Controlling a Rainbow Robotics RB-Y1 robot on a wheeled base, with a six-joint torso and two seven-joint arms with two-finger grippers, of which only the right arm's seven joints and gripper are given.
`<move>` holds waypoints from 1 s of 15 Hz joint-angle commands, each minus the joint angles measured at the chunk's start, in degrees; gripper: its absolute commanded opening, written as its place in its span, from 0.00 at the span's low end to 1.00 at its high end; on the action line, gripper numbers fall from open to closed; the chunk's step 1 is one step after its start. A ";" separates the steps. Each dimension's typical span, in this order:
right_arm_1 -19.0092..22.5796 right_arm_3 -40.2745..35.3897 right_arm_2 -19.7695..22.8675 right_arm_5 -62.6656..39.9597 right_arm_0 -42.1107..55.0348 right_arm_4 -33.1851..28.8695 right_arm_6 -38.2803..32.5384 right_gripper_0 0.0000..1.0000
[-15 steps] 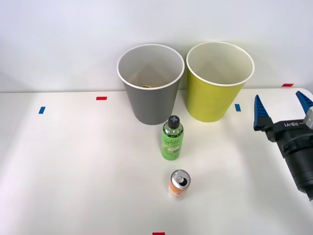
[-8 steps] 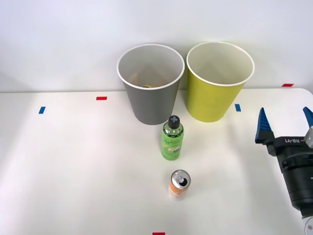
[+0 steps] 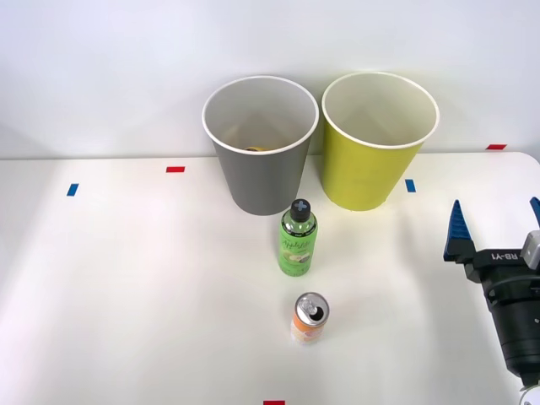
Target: Put cans in the gray bin, plastic bottles in the light green bin
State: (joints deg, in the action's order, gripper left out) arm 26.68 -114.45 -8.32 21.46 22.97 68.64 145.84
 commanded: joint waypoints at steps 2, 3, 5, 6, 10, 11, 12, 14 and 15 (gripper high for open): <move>-2.51 0.02 0.23 -0.28 0.76 -2.72 -0.03 0.98; -2.59 0.02 0.23 -0.28 1.29 -3.08 -0.12 0.97; -3.65 0.02 0.50 0.51 3.40 -6.24 -0.38 0.98; -4.18 -0.07 0.67 0.51 4.01 -7.38 -0.56 0.98; -8.83 0.02 3.57 -0.81 6.12 -18.19 -2.93 0.98; -10.42 0.02 4.89 -2.57 7.09 -24.35 -9.96 0.98; -12.09 0.02 6.21 -3.71 7.70 -31.38 -18.49 0.98; -15.60 0.02 7.97 -4.15 8.76 -43.68 -31.14 0.98; -15.95 0.02 7.97 -4.15 9.20 -45.53 -34.13 0.98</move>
State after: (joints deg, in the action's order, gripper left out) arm 13.98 -114.44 -2.19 18.43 30.65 31.72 121.14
